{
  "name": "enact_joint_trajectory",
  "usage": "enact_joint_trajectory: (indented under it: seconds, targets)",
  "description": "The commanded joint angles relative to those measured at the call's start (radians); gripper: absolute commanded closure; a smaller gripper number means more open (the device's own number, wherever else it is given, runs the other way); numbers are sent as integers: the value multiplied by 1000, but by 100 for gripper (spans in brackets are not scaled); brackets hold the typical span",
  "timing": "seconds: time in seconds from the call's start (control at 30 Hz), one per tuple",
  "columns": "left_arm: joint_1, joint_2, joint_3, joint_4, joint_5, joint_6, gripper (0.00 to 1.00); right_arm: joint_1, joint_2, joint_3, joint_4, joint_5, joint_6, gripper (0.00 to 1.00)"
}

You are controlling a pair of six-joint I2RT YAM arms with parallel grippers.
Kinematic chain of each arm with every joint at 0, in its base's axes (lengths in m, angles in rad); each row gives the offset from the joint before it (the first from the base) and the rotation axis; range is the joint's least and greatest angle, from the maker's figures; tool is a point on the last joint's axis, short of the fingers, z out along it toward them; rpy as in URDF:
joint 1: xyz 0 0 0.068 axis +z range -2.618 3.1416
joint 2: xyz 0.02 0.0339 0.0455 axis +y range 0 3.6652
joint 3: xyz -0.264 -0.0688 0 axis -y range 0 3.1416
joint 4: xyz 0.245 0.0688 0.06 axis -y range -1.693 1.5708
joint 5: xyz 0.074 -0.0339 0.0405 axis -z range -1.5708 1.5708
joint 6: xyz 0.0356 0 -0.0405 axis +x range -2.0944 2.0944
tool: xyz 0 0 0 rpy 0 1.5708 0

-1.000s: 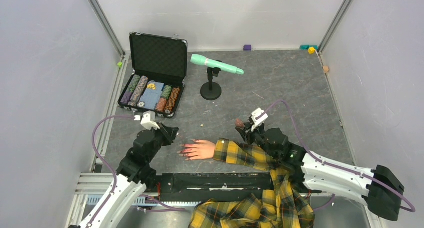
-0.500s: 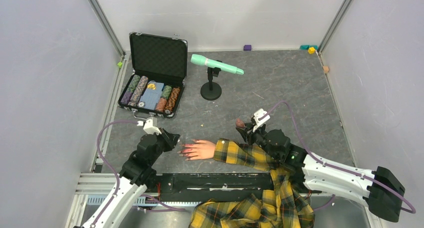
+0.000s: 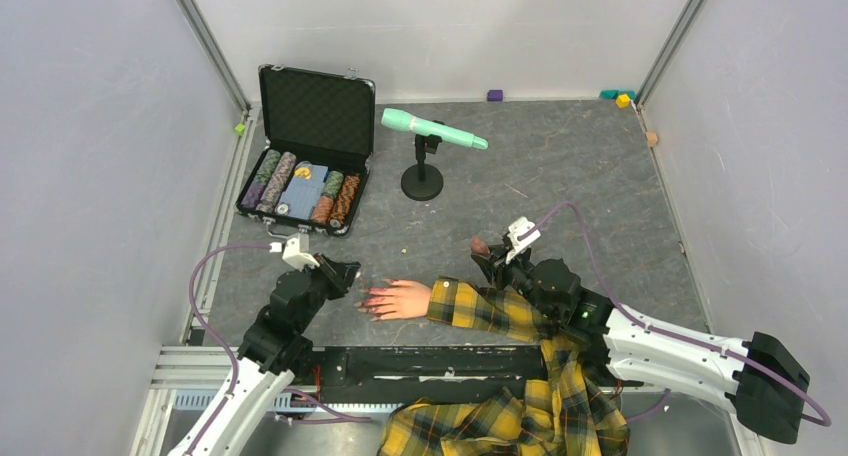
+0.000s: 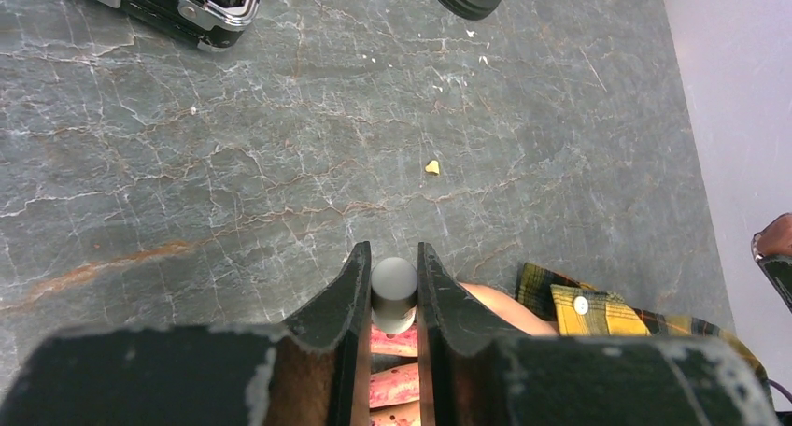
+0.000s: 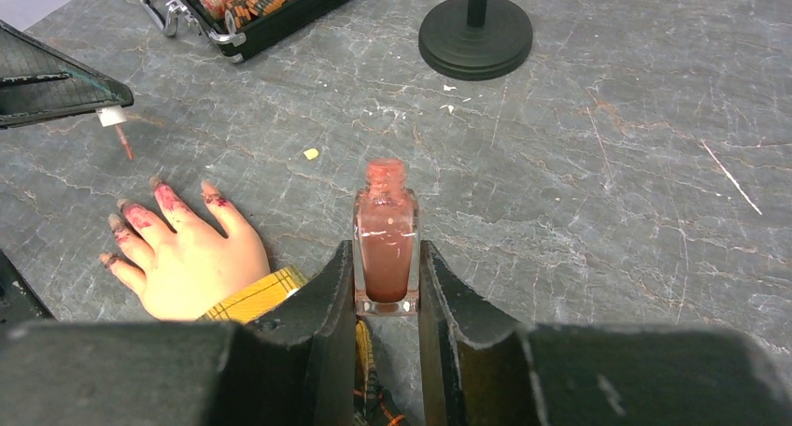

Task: Paint the nails
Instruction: Paint the nail polish on the nail.

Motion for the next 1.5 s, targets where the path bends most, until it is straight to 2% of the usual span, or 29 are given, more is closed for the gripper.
enact_joint_trajectory:
  seconds: [0.0,0.27,0.53,0.87,1.47]
  targets:
    - [4,-7,-30,6,-47,-27,98,1,-3,-3,67,-4,10,100]
    - [4,62,-20,5,-114,-63,98,1,-18,-19,77,-8,16,100]
    - [3,182,-8,64,-102,-59,98,2,-28,-31,85,-11,20,100]
    - [1,150,-20,86,-64,-33,98,2,-32,-38,93,-10,26,100]
    - [-7,205,-15,121,-31,-10,98,2,-21,-37,100,-14,32,100]
